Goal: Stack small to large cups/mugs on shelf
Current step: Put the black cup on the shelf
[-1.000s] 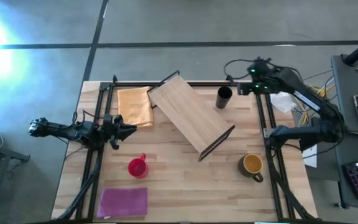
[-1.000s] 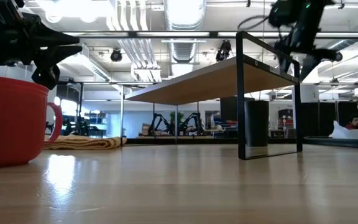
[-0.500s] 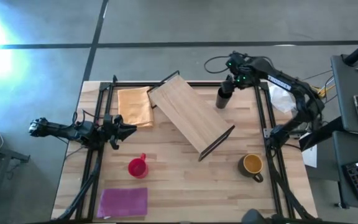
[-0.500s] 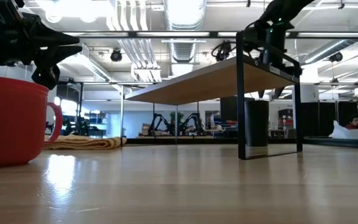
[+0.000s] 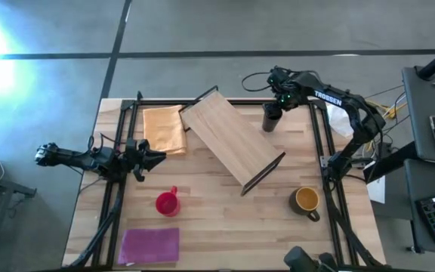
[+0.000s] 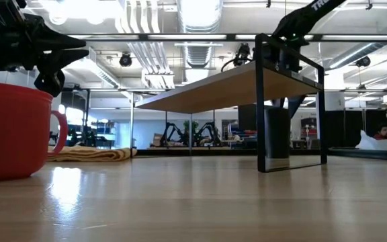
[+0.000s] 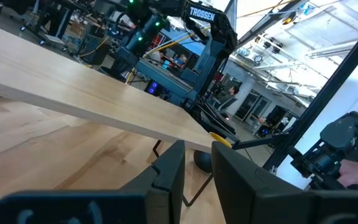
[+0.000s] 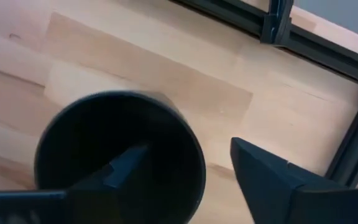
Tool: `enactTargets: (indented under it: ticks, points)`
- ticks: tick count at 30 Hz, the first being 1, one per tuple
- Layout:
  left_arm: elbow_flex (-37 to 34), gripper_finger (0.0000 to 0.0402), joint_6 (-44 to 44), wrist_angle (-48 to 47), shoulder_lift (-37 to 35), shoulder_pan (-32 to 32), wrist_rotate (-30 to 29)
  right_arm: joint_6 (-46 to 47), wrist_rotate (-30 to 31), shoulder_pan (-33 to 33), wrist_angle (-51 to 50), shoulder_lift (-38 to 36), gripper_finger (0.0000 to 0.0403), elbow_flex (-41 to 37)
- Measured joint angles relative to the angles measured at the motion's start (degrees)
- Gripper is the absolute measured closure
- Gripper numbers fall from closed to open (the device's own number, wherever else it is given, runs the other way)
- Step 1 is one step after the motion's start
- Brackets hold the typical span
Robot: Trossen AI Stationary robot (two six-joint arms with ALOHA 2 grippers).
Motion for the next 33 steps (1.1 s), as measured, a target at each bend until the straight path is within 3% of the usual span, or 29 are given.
enactTargets:
  ticks: [17,22,28,33]
  points:
    - [0.00,0.0336,0.01,0.00,-0.01,0.01,-0.01,-4.89,-0.33,-0.02,-1.91,1.69,0.0387,0.73]
    - [0.00,0.0336,0.01,-0.01,-0.03,0.01,0.02,-6.71,1.06,0.32,-7.79,0.22,0.0393,5.18]
    - [0.00,0.0336,0.00,-0.02,-0.03,0.00,0.01,-8.65,8.33,2.33,-13.07,-1.13,0.0394,15.75]
    - [0.00,0.0336,0.20,0.02,-0.03,0.01,-0.05,-8.51,8.96,2.75,-14.50,-1.09,0.0394,24.58]
